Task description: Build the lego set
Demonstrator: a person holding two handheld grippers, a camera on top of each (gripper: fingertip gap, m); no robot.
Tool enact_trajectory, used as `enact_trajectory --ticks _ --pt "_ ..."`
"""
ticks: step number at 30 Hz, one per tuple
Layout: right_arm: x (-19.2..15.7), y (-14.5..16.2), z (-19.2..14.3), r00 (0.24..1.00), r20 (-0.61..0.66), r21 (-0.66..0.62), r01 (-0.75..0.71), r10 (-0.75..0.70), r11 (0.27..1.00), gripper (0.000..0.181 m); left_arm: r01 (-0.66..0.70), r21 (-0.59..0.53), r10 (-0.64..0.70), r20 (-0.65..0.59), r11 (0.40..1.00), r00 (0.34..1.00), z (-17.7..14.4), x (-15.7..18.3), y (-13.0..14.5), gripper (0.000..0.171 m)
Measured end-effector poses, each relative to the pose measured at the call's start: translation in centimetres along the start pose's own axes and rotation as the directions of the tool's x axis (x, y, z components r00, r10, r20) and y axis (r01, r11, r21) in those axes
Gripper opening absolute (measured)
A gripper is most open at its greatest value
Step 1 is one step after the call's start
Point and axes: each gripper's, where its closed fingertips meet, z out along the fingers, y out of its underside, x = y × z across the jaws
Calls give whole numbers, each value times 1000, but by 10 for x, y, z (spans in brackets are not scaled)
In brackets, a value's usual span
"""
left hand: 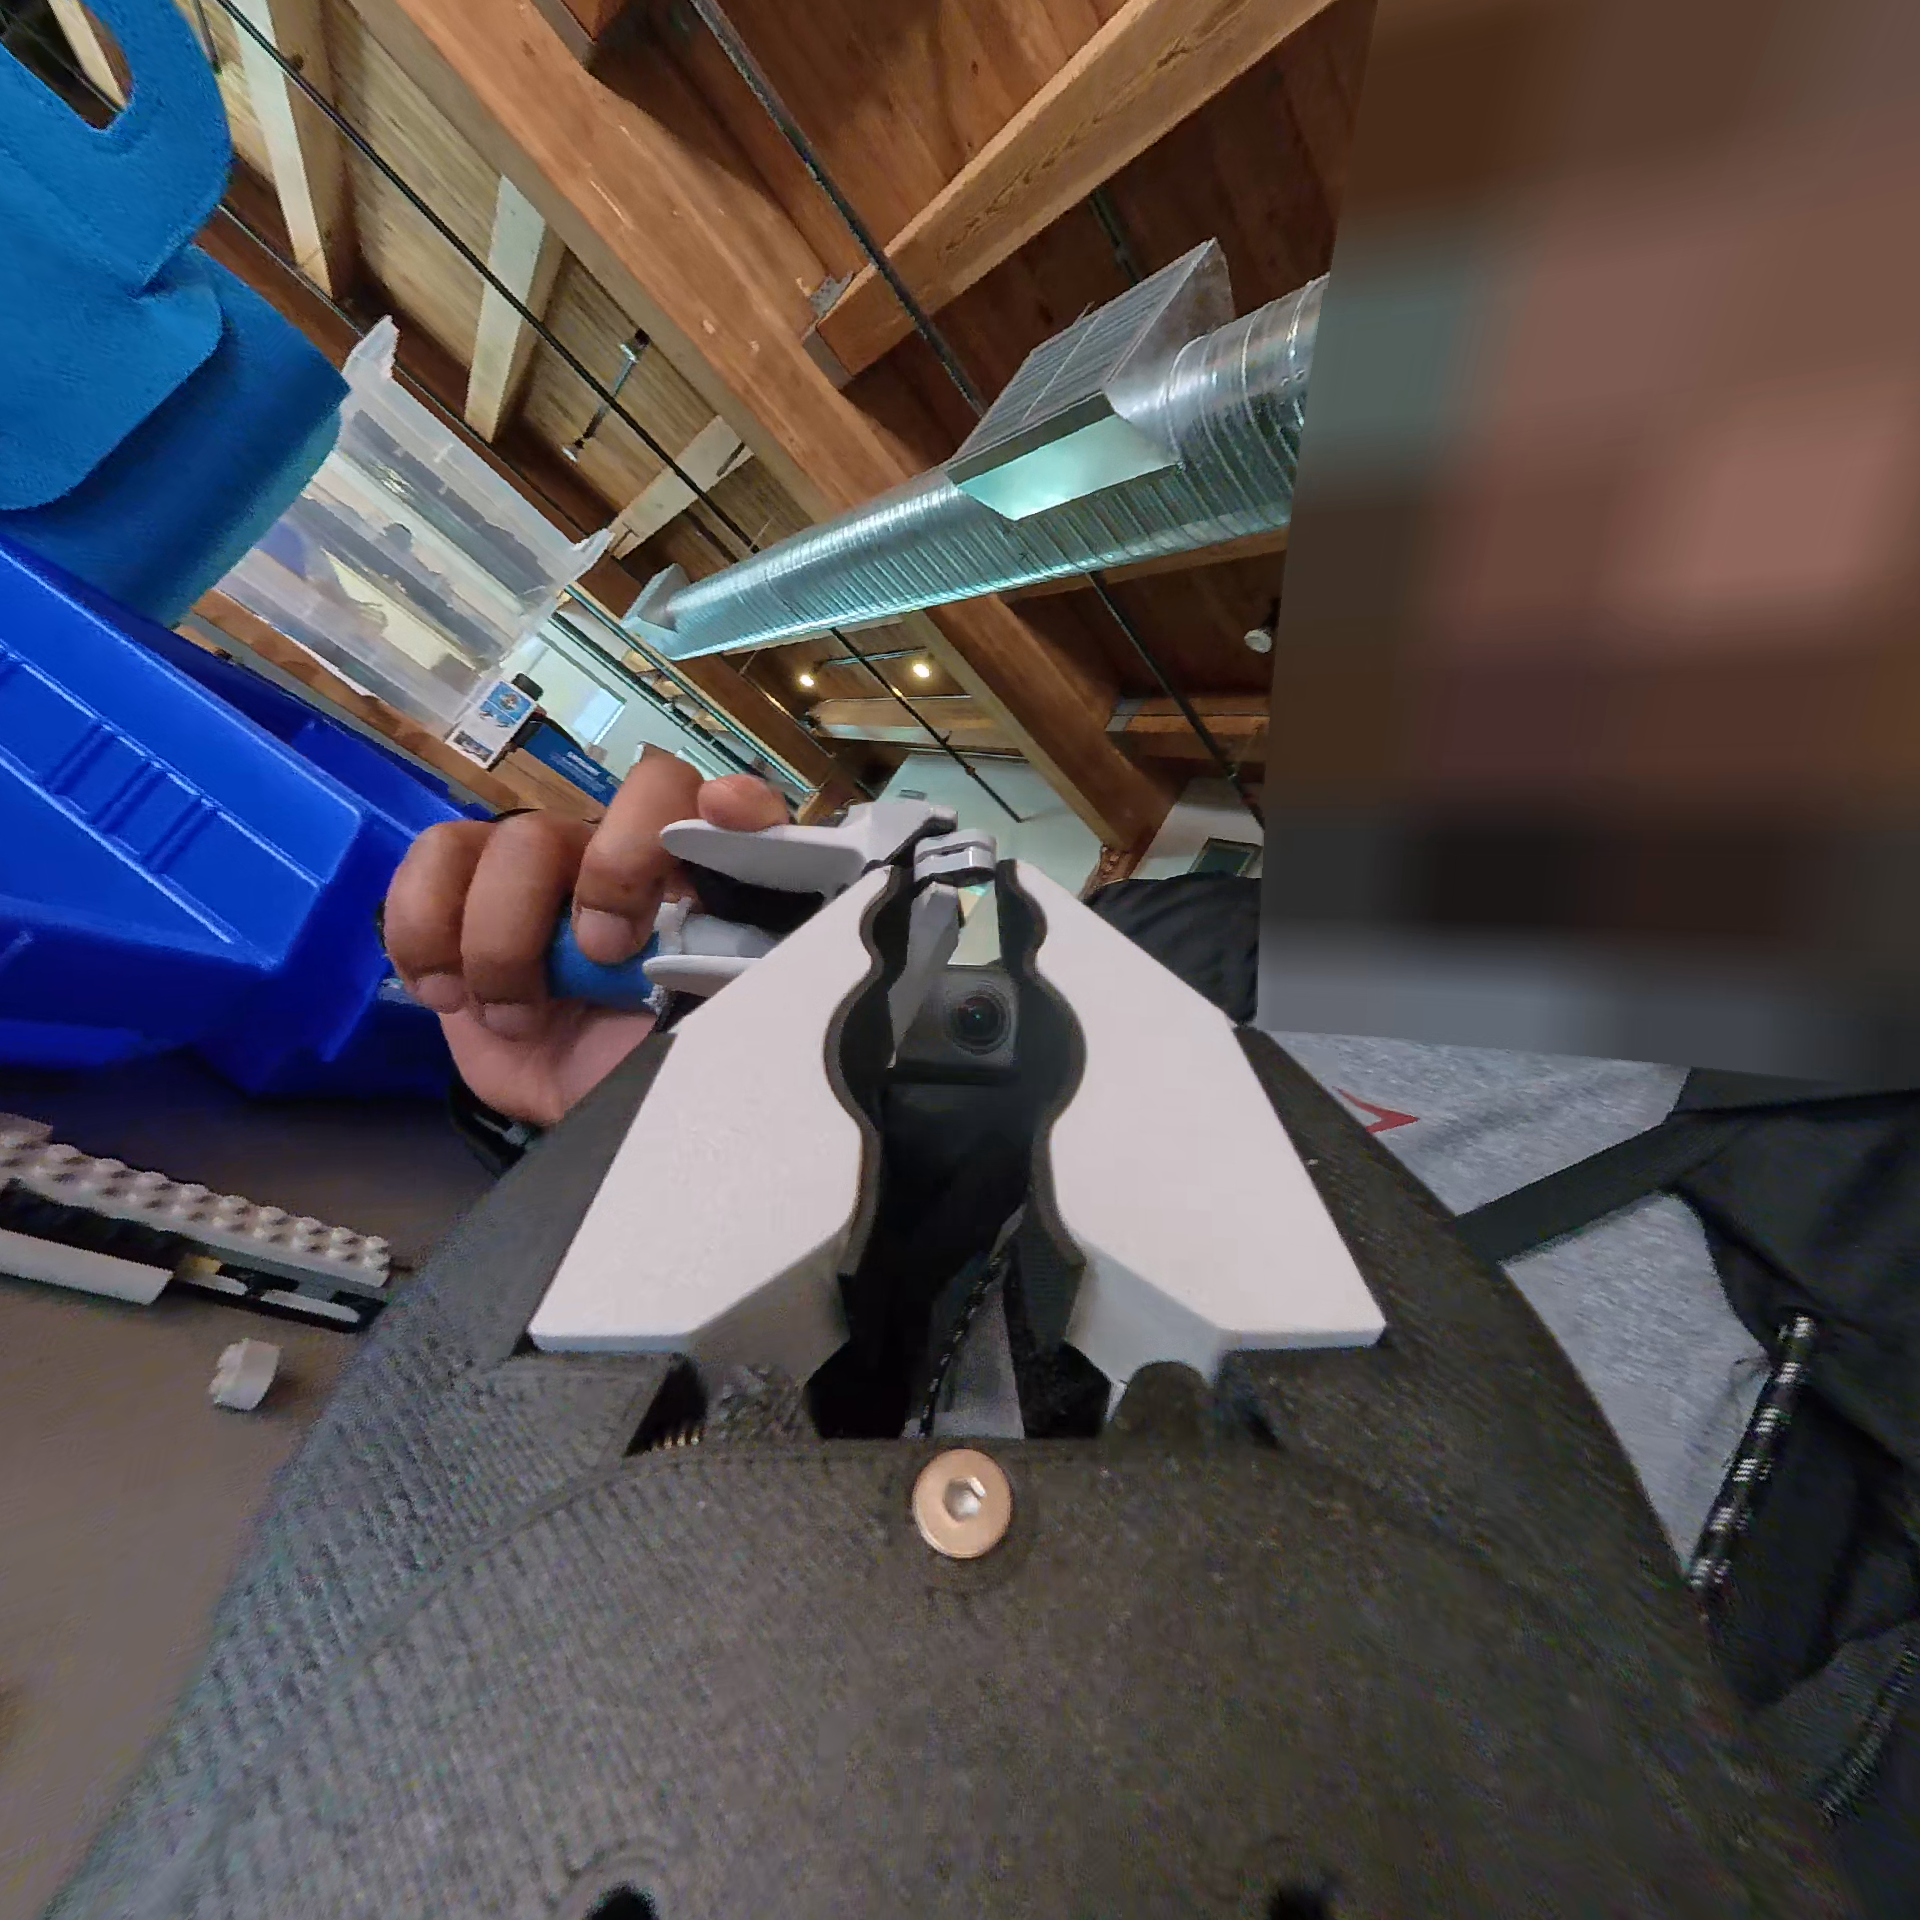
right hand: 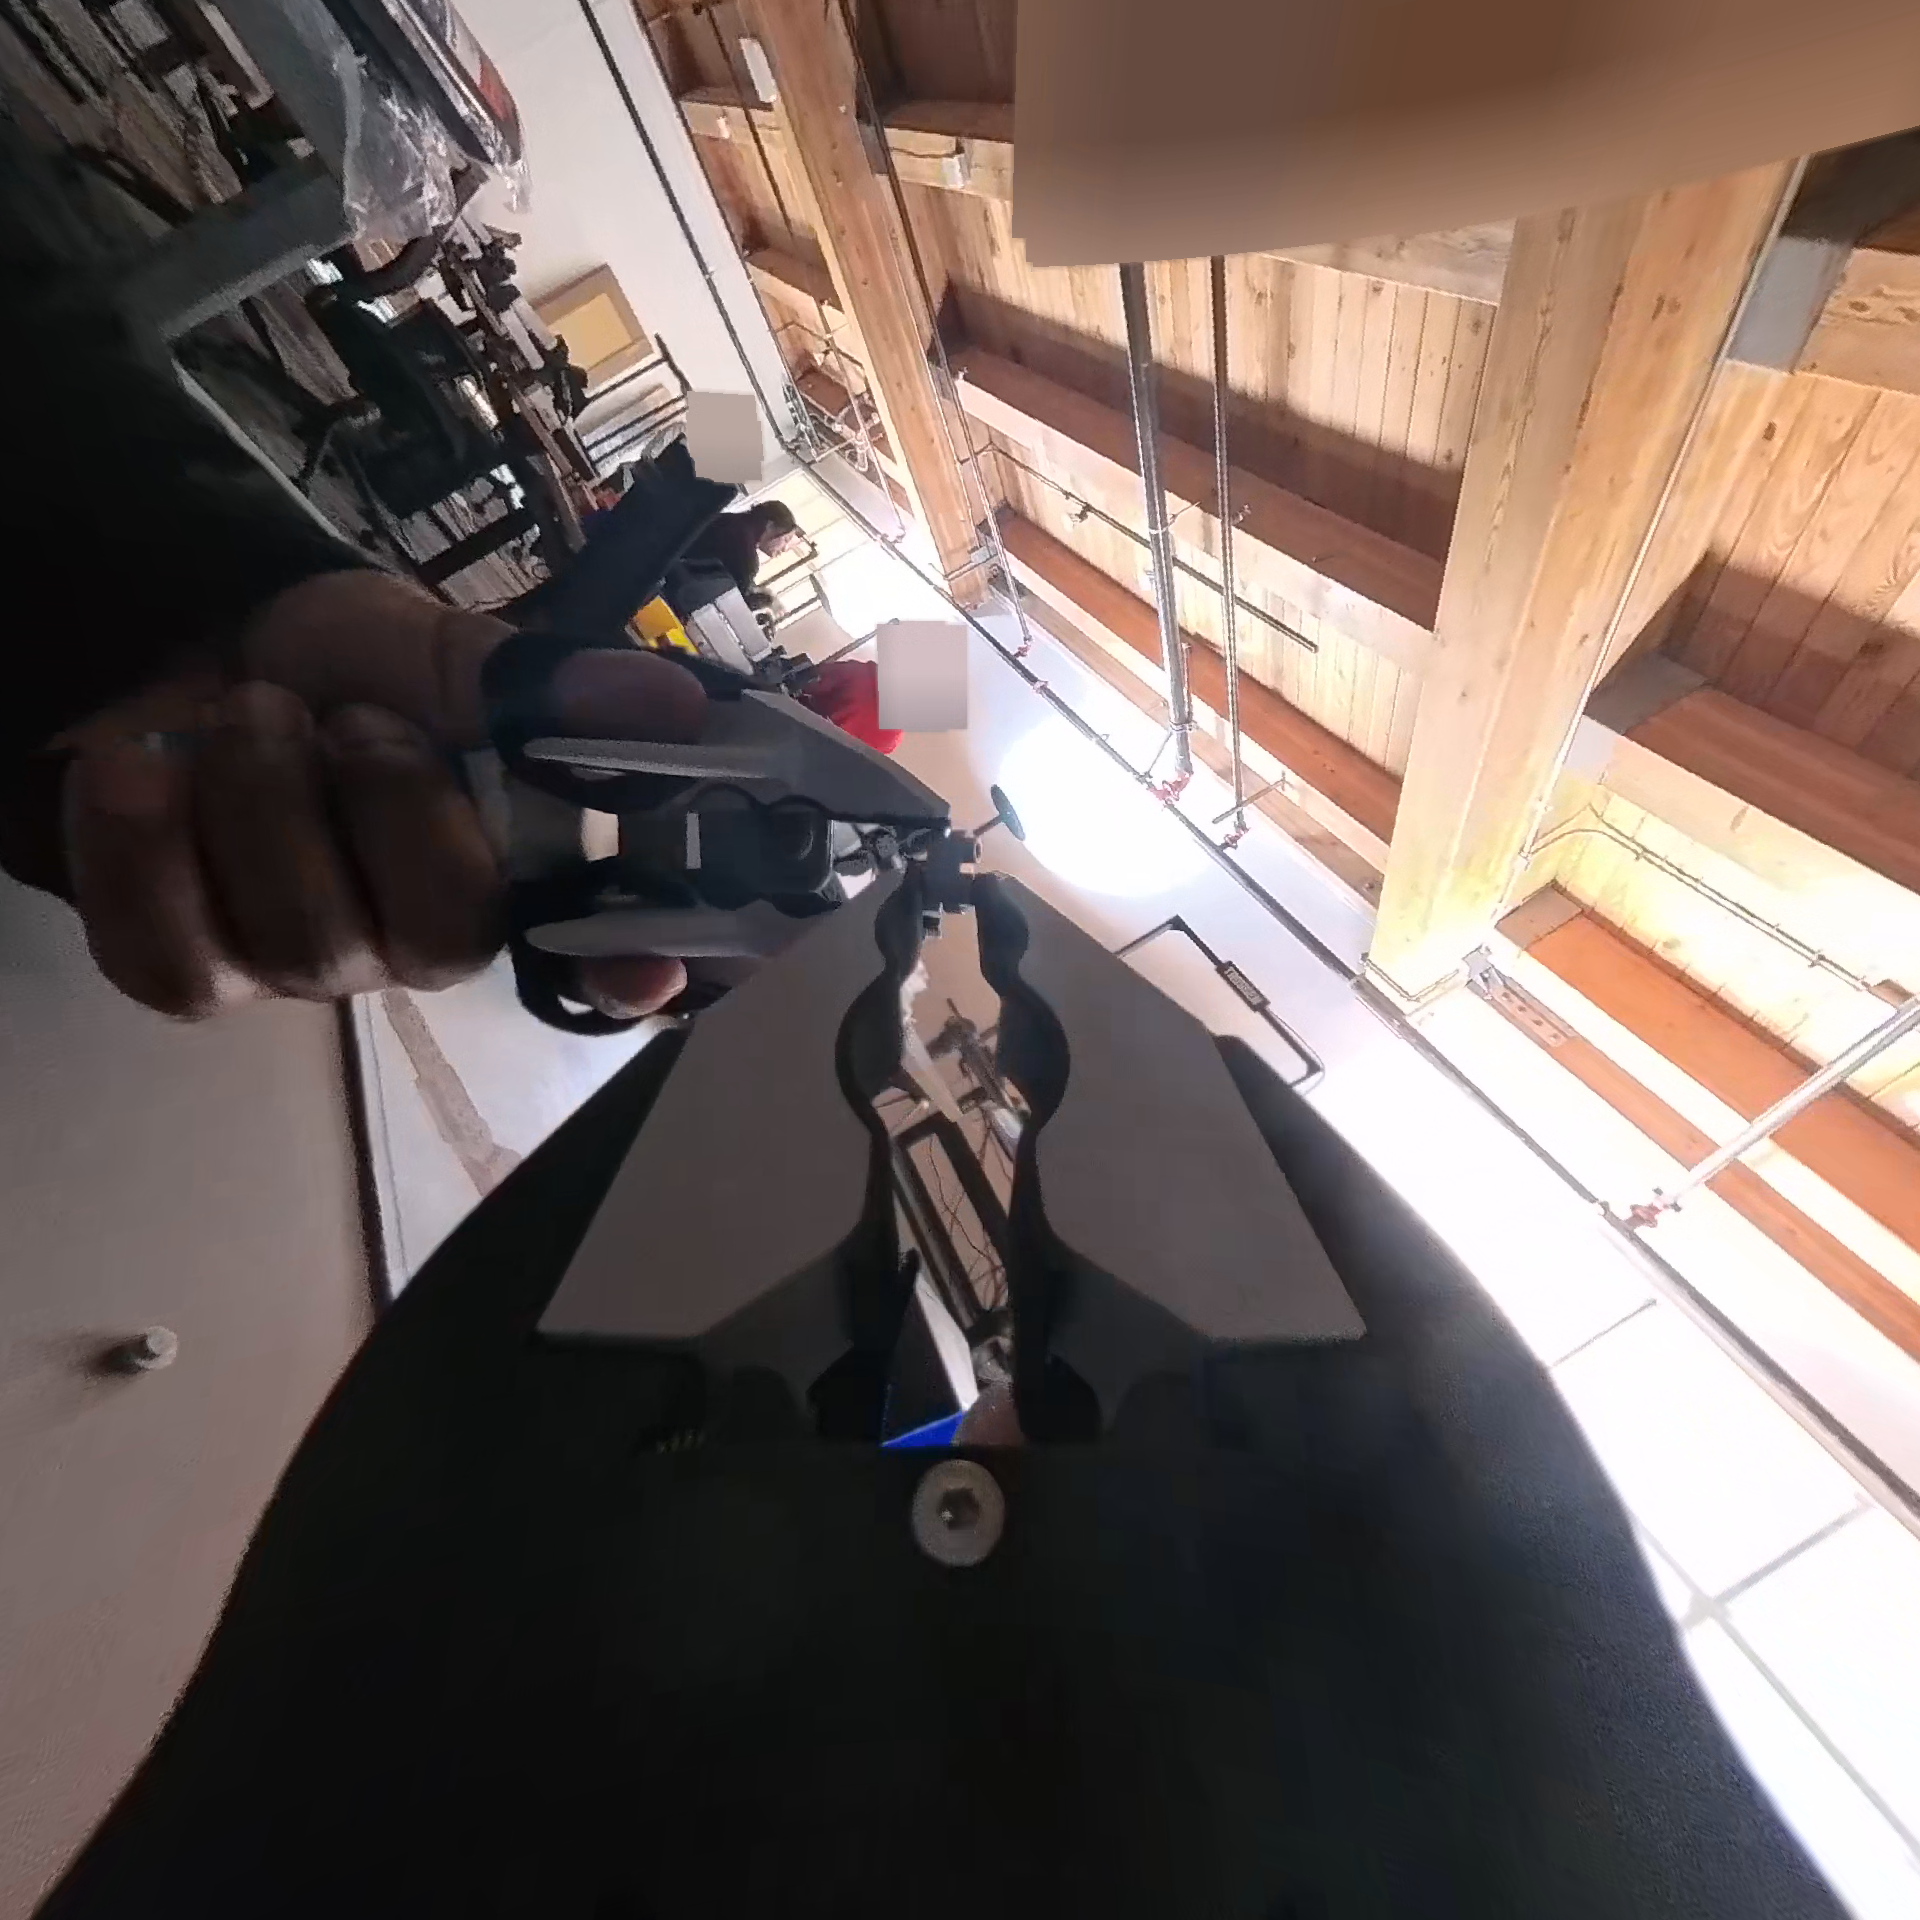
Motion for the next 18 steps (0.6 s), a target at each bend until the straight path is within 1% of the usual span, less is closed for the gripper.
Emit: enact_trajectory --ticks 5,10,15,18 --pt "0 -3 0 999 5 17 -39 39 999 12 38 10 -37 -48 999 998 0 4 1 16" --pt "0 -5 1 997 19 29 -80 80 996 13 27 13 -26 -63 1000 998 0 6 1 15" --pt "-1 -1 1 990 41 18 -136 135 991 12 -38 5 38 -14 999 999 -2 2 0 15" --pt "-1 3 1 985 51 7 -166 166 986 12 -117 -20 117 35 993 992 -2 0 0 15"
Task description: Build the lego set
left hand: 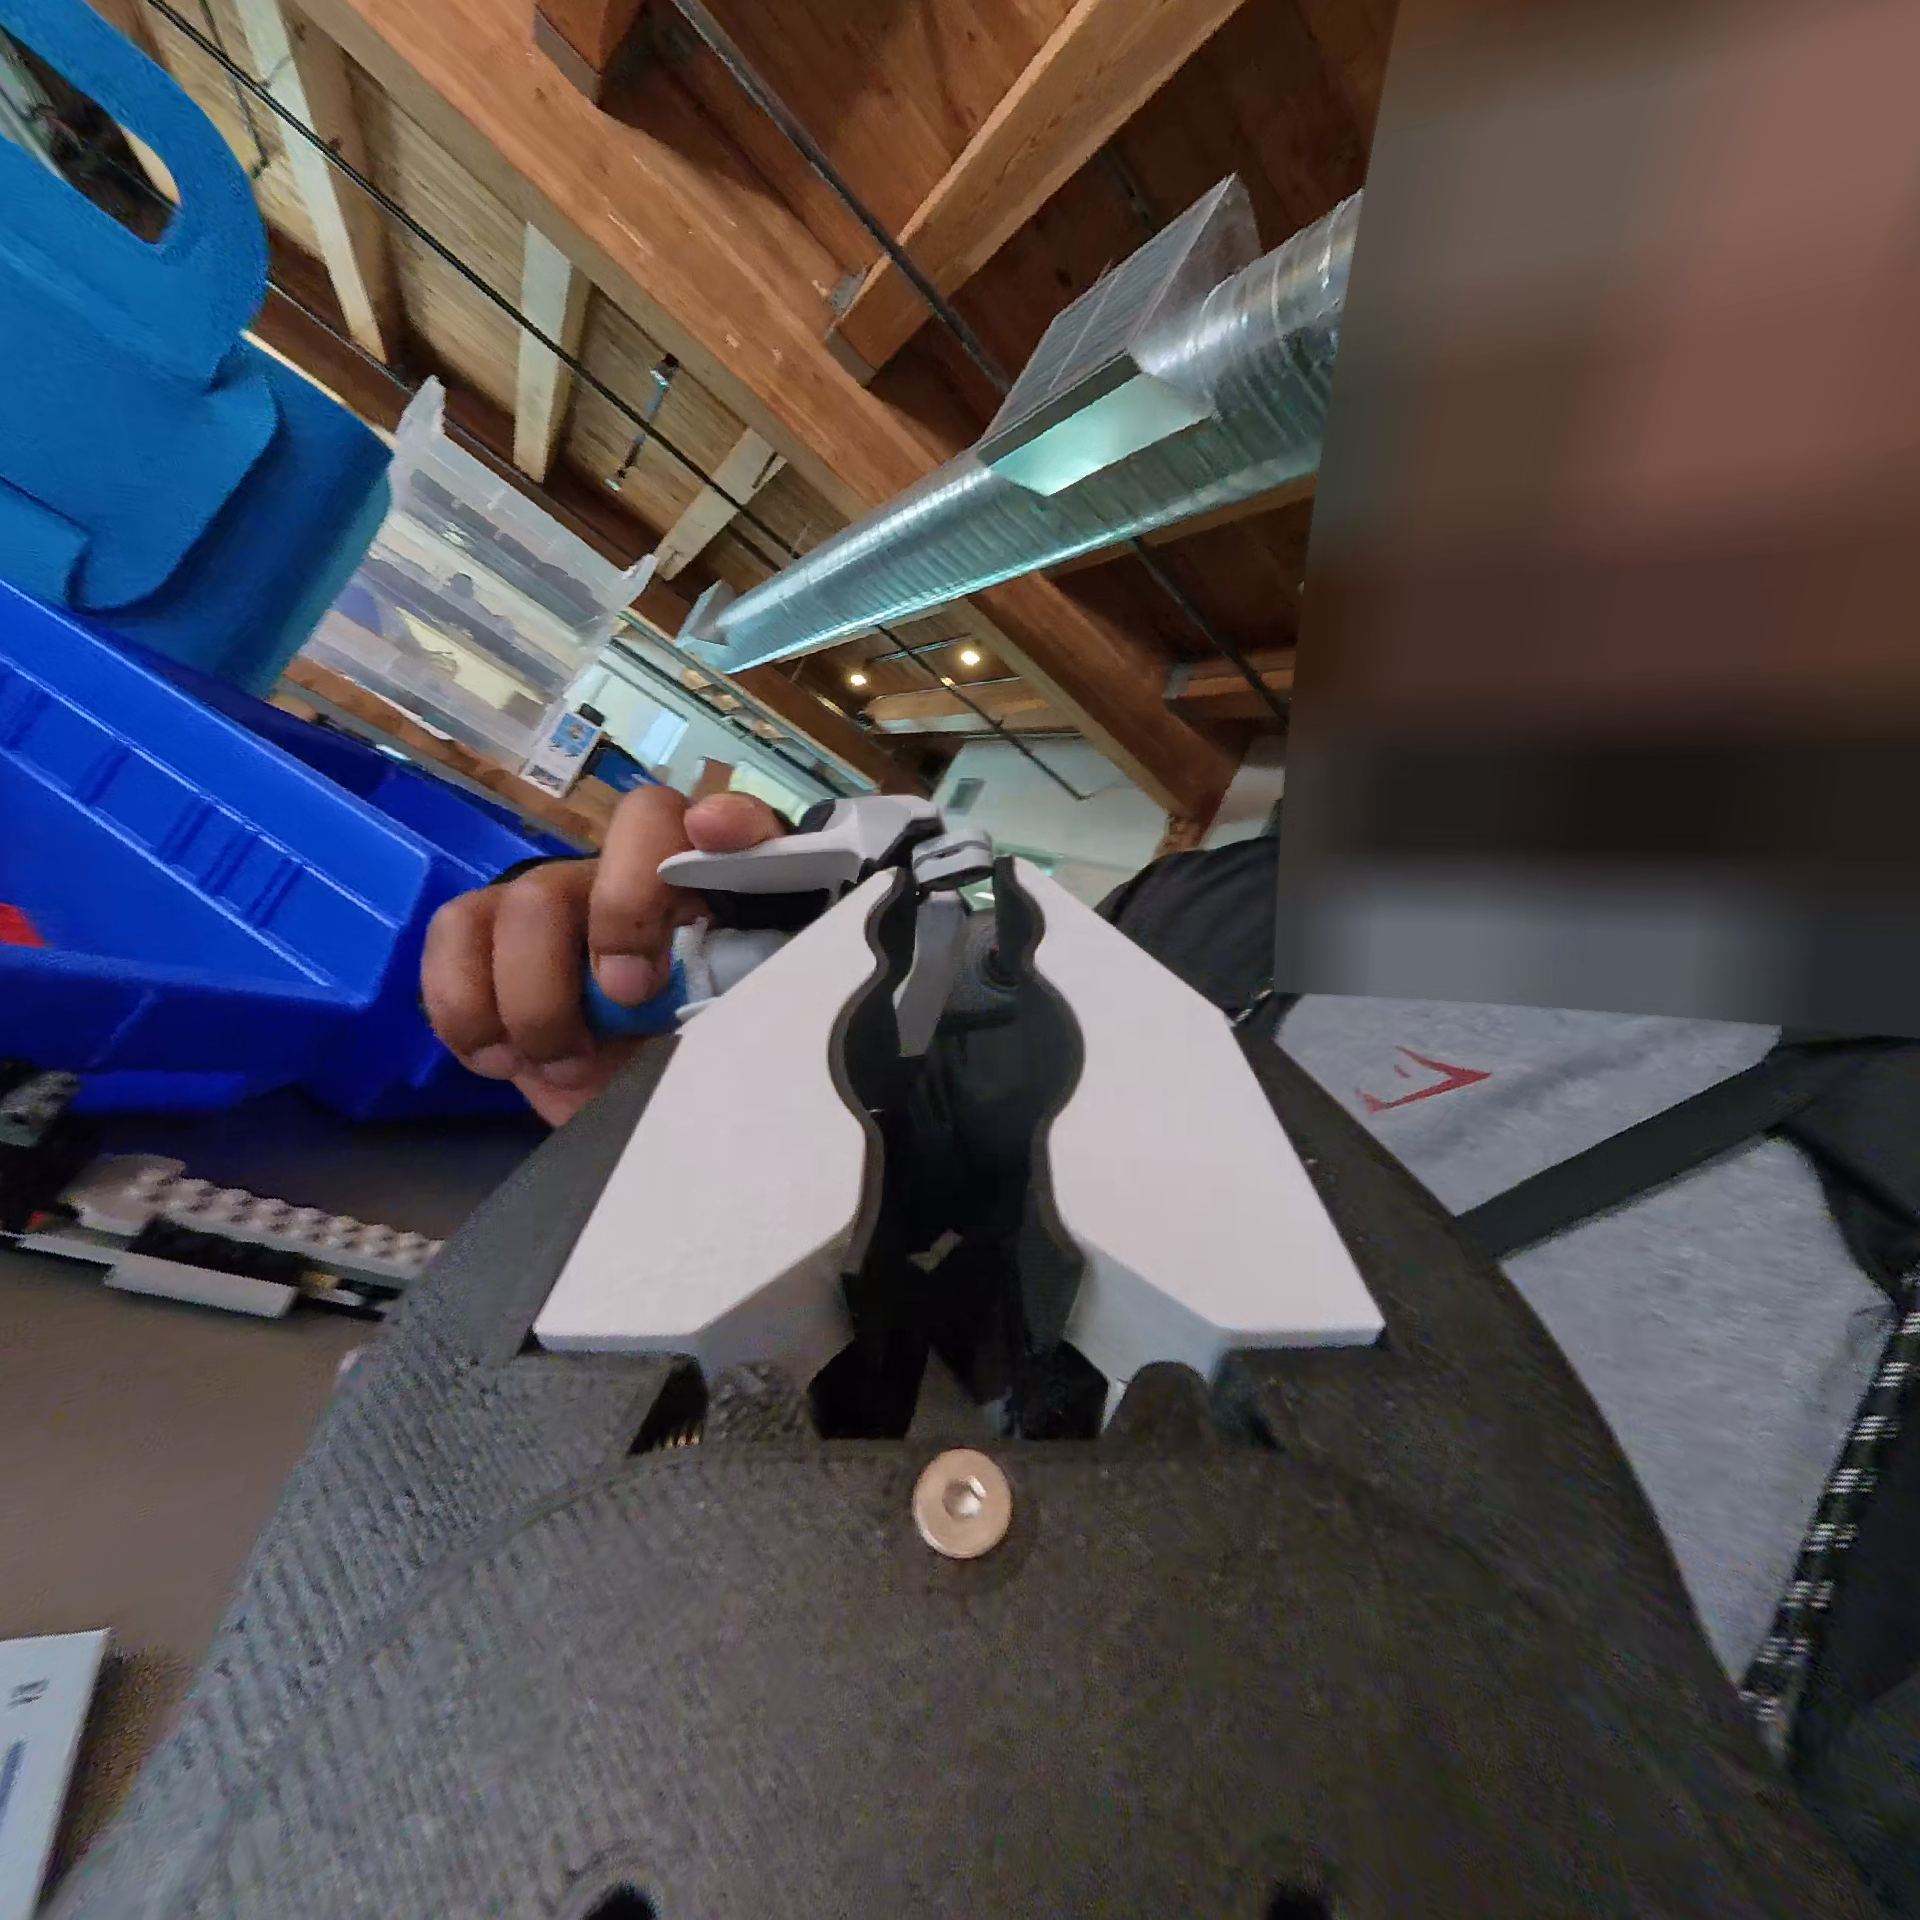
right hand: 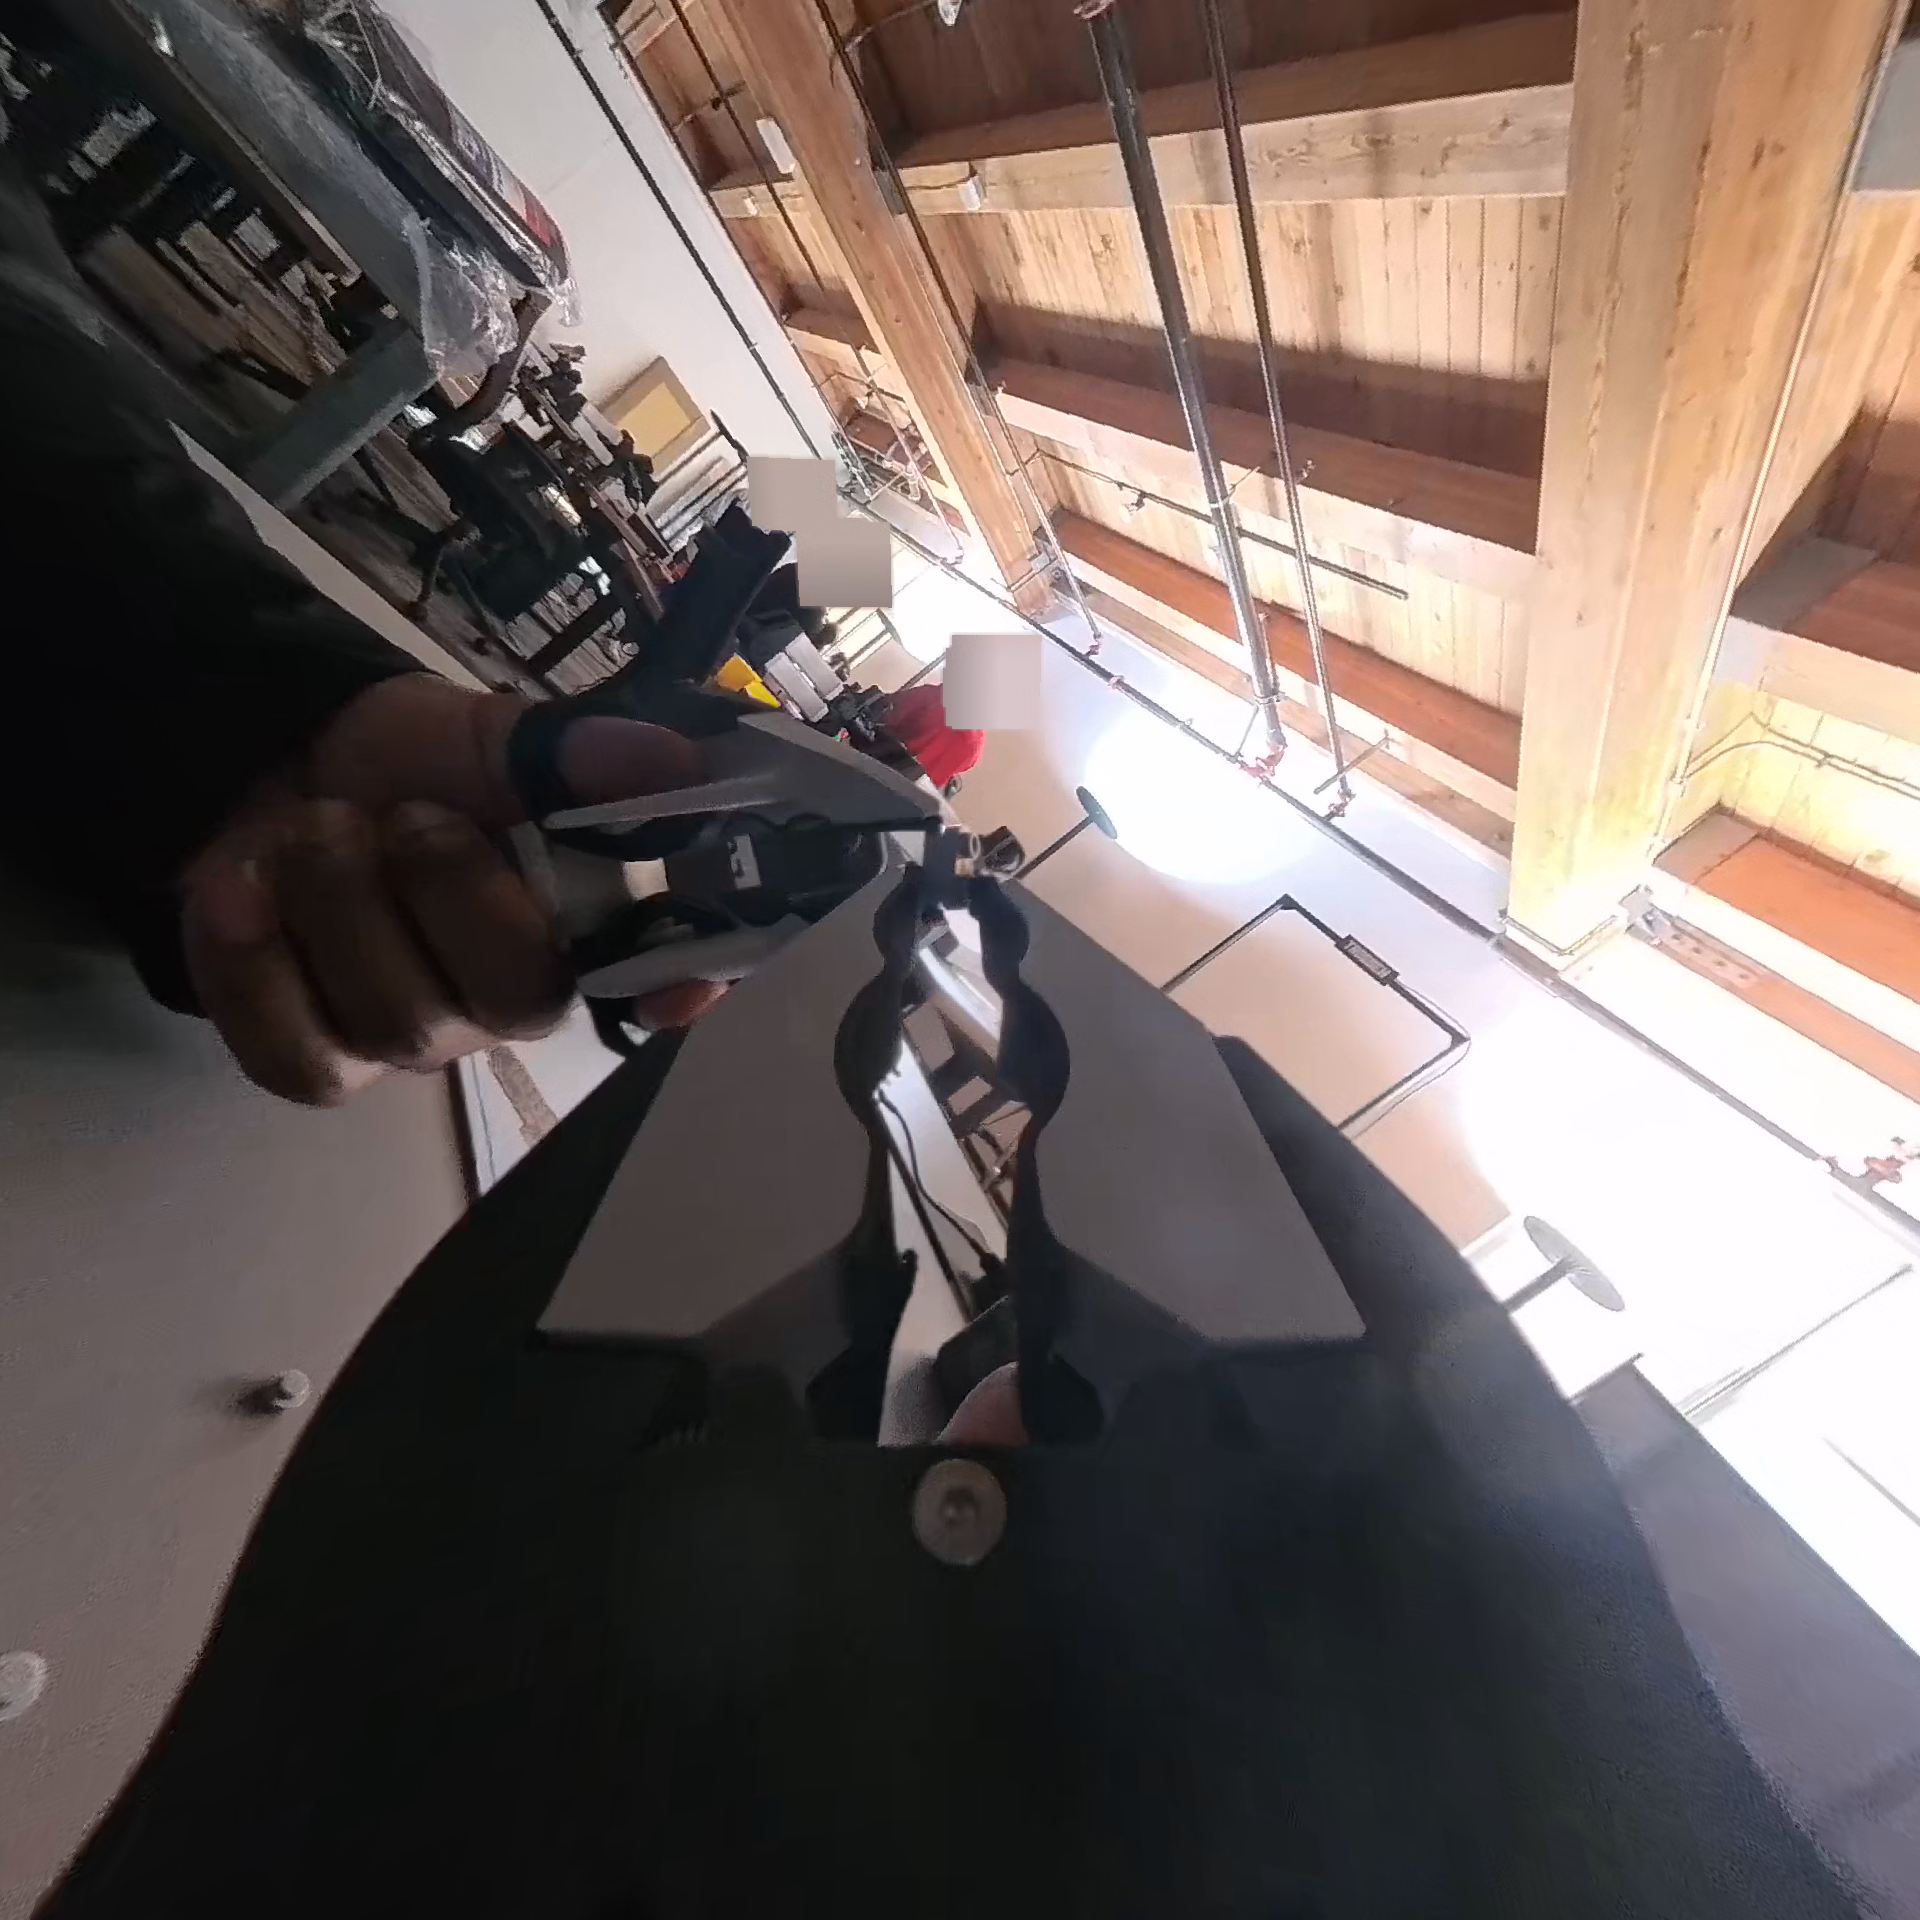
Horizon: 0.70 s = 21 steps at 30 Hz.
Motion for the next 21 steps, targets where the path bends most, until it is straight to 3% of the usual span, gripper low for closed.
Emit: enact_trajectory --ticks 6,10,13,16,21 --pt "5 9 -1 994 31 -39 -107 108 993 22 -277 -109 291 156 955 944 -2 -7 -1 15" --pt "6 17 -3 959 85 -90 -263 271 961 25 -546 -235 593 259 804 762 -6 -9 -9 16" --pt "3 20 -5 906 126 -129 -389 404 912 24 -661 -308 729 305 684 612 -10 -9 -17 16" --pt "-7 26 -2 758 172 -232 -589 629 774 24 -722 -393 819 349 569 456 -16 -15 -23 15" --pt "0 28 3 404 91 -316 -855 910 411 25 -747 -581 934 319 324 158 -23 -28 -21 16"
